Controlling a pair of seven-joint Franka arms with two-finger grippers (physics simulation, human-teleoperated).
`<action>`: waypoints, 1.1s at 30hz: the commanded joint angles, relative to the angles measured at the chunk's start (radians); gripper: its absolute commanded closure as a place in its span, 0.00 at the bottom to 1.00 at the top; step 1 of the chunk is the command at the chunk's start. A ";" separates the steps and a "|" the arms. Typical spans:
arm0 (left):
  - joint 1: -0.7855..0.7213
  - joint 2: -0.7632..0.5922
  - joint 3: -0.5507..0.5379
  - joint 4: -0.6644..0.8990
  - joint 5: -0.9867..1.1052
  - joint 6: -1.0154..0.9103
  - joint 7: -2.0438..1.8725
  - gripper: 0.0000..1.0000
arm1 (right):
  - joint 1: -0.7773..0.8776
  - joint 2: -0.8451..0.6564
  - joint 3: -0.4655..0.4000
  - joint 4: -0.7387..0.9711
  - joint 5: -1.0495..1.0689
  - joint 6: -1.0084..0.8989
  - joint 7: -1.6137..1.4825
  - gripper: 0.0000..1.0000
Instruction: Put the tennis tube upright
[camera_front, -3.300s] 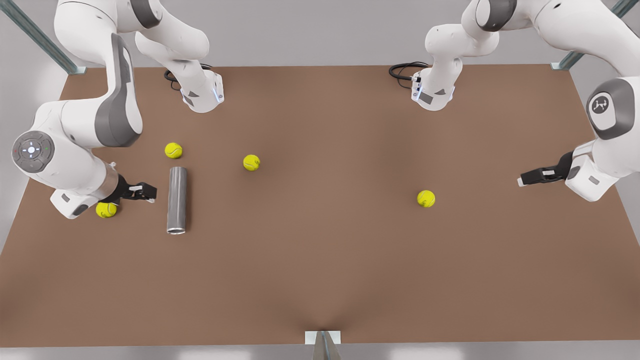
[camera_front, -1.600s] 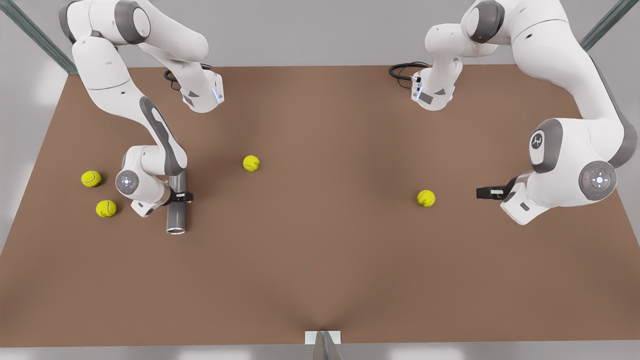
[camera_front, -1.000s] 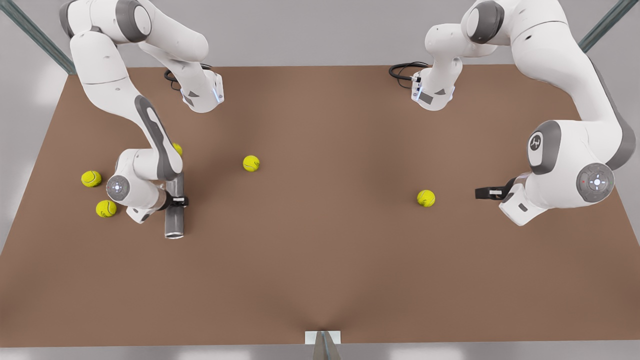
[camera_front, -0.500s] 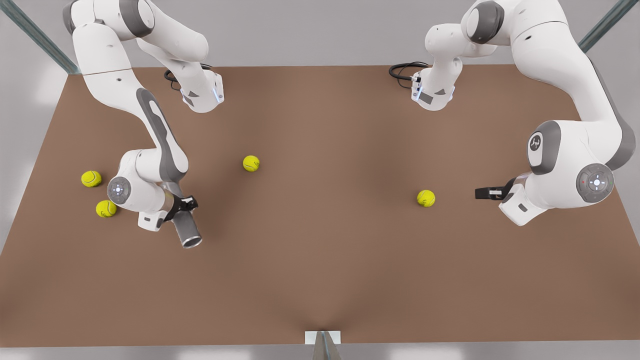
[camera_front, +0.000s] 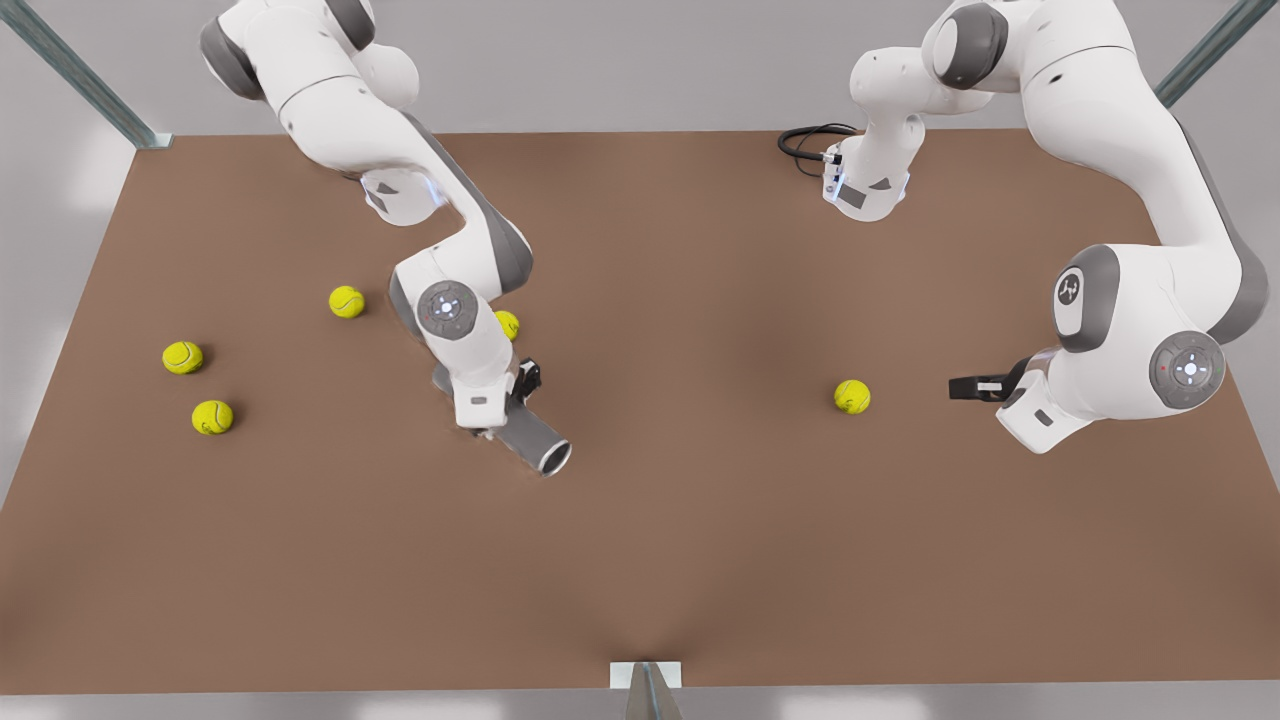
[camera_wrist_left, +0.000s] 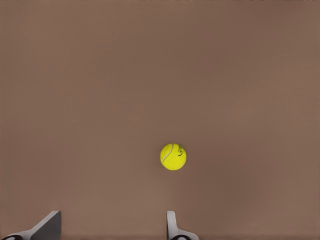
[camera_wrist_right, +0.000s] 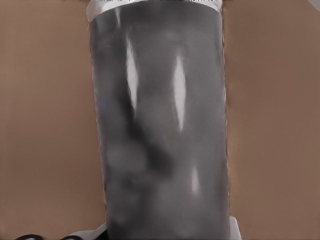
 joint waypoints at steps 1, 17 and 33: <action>0.000 0.000 0.000 0.000 0.000 0.000 0.000 0.00 | 0.006 0.005 0.004 0.000 -0.128 0.010 0.068 0.19; 0.000 0.009 0.000 0.000 0.000 0.000 0.002 0.00 | 0.322 0.553 -0.010 0.612 -0.321 -0.002 -0.455 0.15; 0.000 0.017 0.000 -0.002 0.000 -0.005 0.002 0.00 | 0.368 0.653 -0.074 0.628 -0.297 -0.054 -0.288 0.00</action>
